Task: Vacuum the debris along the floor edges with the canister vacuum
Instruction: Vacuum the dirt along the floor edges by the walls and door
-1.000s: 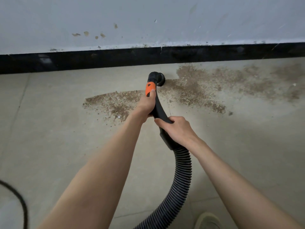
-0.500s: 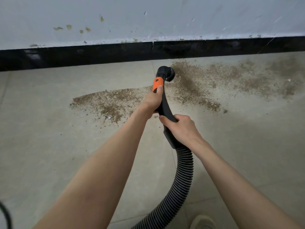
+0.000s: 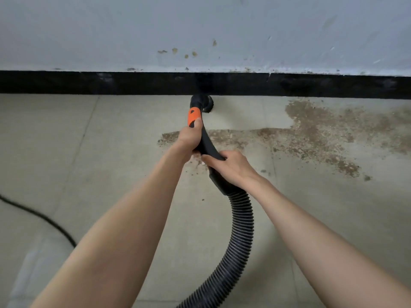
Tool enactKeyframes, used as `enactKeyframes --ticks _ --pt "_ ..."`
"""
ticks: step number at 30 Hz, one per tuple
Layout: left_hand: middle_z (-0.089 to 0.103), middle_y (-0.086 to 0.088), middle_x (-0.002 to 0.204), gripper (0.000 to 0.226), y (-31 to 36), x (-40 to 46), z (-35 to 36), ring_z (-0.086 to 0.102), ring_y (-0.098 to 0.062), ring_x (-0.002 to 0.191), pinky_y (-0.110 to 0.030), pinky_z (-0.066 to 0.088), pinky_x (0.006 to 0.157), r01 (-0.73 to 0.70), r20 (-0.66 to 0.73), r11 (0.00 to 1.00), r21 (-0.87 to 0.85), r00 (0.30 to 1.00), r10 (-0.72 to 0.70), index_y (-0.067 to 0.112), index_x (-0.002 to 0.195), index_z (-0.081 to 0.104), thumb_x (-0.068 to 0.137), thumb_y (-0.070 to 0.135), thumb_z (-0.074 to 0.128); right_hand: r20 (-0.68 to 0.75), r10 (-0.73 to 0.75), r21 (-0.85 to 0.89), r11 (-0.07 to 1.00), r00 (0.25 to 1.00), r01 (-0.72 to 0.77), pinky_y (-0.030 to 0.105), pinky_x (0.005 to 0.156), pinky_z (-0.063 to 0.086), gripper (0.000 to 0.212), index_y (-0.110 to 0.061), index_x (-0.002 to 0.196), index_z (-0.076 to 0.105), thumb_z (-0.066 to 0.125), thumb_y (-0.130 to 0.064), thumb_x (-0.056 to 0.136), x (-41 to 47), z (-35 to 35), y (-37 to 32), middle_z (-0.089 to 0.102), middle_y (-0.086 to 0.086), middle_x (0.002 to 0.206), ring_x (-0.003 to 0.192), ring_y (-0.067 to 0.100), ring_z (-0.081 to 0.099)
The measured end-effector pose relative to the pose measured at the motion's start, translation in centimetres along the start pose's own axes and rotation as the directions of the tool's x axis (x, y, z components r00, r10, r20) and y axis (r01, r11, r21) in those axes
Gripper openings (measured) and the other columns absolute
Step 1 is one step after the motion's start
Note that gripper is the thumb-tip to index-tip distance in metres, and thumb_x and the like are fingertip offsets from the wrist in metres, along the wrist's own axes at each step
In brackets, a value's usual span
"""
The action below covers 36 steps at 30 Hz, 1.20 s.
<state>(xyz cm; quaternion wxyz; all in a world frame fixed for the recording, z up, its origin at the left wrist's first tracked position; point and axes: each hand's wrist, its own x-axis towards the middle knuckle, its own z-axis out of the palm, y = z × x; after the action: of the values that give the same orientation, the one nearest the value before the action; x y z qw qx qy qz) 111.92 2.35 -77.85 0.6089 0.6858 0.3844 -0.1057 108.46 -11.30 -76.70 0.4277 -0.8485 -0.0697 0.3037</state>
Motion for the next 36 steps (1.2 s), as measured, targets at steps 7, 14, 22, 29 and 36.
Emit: enactKeyframes --ticks 7,14,22,29,36 --pt "0.052 -0.009 0.122 0.058 -2.1 2.1 -11.1 0.053 -0.029 0.117 -0.035 0.049 0.084 0.049 -0.156 0.956 -0.29 0.983 -0.098 0.002 0.138 0.035 0.1 0.046 0.034 0.17 -0.136 -0.186 0.968 0.976 0.167 0.031 0.063 0.046 0.044 -0.01 0.074 0.066 0.063 -0.054 0.084 4.6 7.1 -6.6 0.071 0.008 0.078 0.073 0.025 0.068" --pt "0.051 -0.012 0.128 0.061 -3.8 4.4 -17.1 0.053 -0.025 0.108 -0.033 0.046 0.079 0.007 -0.245 0.901 -0.435 0.961 -0.126 0.003 0.14 0.034 0.099 0.049 0.035 0.28 -0.177 -0.308 0.914 0.943 0.263 0.034 0.068 0.051 0.05 -0.011 0.086 0.068 0.062 -0.061 0.082 8.4 11.1 -10.4 0.072 0.006 0.085 0.076 0.023 0.068" --pt "0.052 -0.009 0.114 0.06 -3.8 6.2 -18.3 0.054 -0.024 0.104 -0.033 0.048 0.077 0.003 -0.289 0.921 -0.389 0.949 -0.125 0.002 0.138 0.037 0.098 0.048 0.037 0.278 -0.189 -0.225 0.94 0.942 0.255 0.029 0.061 0.044 0.049 -0.009 0.083 0.068 0.064 -0.058 0.083 9.8 12.2 -10.3 0.07 0.003 0.076 0.072 0.021 0.067" --pt "0.051 -0.009 0.113 0.059 -2.8 5.8 -14.9 0.052 -0.021 0.098 -0.03 0.046 0.077 -0.012 -0.248 0.963 -0.268 0.967 -0.057 0.001 0.136 0.038 0.1 0.047 0.035 0.195 -0.168 -0.177 0.963 0.966 0.203 0.03 0.058 0.043 0.046 -0.012 0.073 0.062 0.062 -0.057 0.084 8.4 10.4 -8.1 0.068 0.002 0.071 0.063 0.017 0.063" --pt "0.053 -0.003 0.087 0.046 -4.6 3.0 -12.0 0.055 -0.018 0.08 -0.027 0.047 0.059 0.033 -0.187 0.963 -0.268 0.979 -0.086 0.002 0.123 0.046 0.097 0.04 0.04 0.192 -0.124 -0.126 0.981 0.973 0.15 0.03 0.059 0.042 0.041 -0.016 0.068 0.057 0.064 -0.053 0.084 4.3 9.2 -4.6 0.067 0.004 0.072 0.064 0.019 0.062"
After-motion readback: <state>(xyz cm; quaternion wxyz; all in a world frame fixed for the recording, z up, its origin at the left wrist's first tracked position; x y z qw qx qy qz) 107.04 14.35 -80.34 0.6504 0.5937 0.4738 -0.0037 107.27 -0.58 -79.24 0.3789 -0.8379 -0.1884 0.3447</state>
